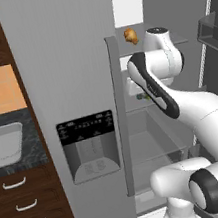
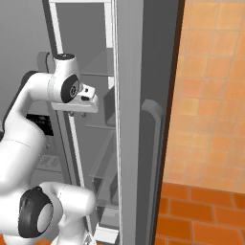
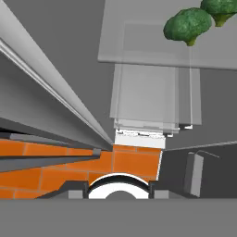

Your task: Place one broccoli and one chicken drumstick in each tupperware on the nearby counter, to pack two identical lunches.

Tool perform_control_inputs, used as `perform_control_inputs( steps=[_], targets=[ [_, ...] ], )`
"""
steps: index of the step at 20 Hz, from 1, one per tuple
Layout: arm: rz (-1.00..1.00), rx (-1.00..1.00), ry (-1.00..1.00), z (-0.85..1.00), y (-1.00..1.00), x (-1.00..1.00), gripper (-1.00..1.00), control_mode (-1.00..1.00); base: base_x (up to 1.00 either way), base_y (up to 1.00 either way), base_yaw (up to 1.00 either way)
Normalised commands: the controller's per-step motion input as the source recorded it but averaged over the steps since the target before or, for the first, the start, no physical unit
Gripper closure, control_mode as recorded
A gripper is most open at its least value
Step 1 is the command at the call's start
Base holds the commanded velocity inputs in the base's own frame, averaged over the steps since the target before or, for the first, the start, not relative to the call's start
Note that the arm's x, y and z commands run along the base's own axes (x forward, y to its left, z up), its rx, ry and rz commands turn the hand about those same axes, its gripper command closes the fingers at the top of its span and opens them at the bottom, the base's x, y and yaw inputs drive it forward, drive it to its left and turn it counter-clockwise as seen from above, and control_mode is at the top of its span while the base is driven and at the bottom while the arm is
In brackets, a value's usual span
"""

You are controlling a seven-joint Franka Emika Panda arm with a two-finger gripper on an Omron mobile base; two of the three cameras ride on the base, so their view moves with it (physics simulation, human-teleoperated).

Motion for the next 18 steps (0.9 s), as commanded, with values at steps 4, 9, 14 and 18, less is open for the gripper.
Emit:
perform_control_inputs(
  steps=[4, 9, 14, 18],
  targets=[
    [0.00, 0.00, 0.01, -0.01, 0.00, -0.32, -1.00, -1.00, 0.00, 0.00, 0.00],
    [0.00, 0.00, 0.05, -0.10, -0.09, -0.13, -1.00, -1.00, 0.00, 0.00, 0.00],
    [0.02, 0.02, 0.00, -0.04, -0.28, 0.08, -1.00, -1.00, 0.00, 0.00, 0.00],
    [0.00, -0.02, -0.11, -0.46, -0.40, 0.05, -1.00, -1.00, 0.00, 0.00, 0.00]
  ],
)
